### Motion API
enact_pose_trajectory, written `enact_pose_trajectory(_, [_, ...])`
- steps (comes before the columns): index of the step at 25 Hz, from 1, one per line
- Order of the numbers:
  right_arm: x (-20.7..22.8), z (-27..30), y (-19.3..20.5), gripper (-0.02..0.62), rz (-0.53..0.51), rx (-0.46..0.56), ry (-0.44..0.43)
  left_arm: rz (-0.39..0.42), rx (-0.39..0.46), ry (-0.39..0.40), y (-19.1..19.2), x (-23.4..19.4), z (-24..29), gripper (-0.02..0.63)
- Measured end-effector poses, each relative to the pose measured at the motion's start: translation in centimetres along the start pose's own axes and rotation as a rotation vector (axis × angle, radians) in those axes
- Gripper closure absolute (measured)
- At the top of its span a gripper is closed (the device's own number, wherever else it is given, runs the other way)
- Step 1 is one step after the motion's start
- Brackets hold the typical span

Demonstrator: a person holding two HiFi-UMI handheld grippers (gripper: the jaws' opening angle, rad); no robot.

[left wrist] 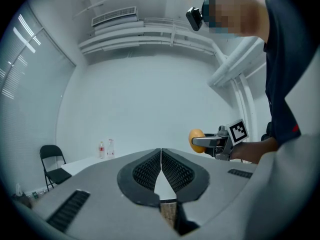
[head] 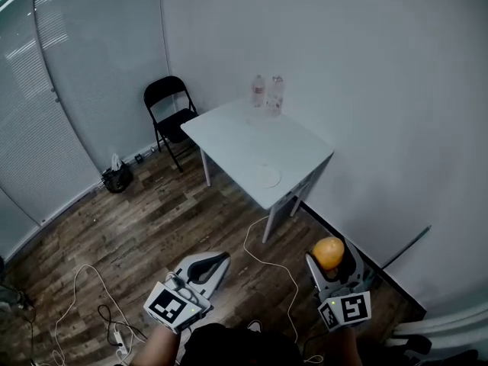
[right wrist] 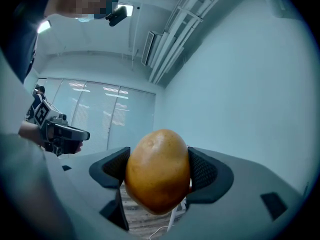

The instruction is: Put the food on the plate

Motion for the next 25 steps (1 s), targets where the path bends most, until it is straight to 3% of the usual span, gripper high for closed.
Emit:
enact_pose_trajectory(6, [4.6,1.7,2.6,0.222,0.033,-0.014,0.024,-0.016,-0.04,0.005,0.9,-1.1,5.3,0.583])
enact_pose_trajectory(12, [6.2,4.1,4.9,0.223,0.042,-0.044,0.049,-0.029,-0.041,0.029,1.7,-3.9,8.7,0.582])
enact_pose_trajectory(19, [6.9,11.2,5.0,0.222,-0.002,-0.053,0.081,-0.04,-0.018,0.088,2.4,-12.0,13.5,0.583])
enact_pose_trajectory(25, [6.4,21.4,5.2,0.223,-0.02,-0.076,0.094,-0.054,-0.033,0.1,1.4,-22.1,16.4,0.583])
Point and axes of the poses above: the fingertips, and each gripper's own axes: z forward along the fingers, x to its right, y out of its underside, the point moved 8 cm from there along -z, backward along the fingers, and after that the axes turned 5 degrees about -z, right-handed, at the moved point
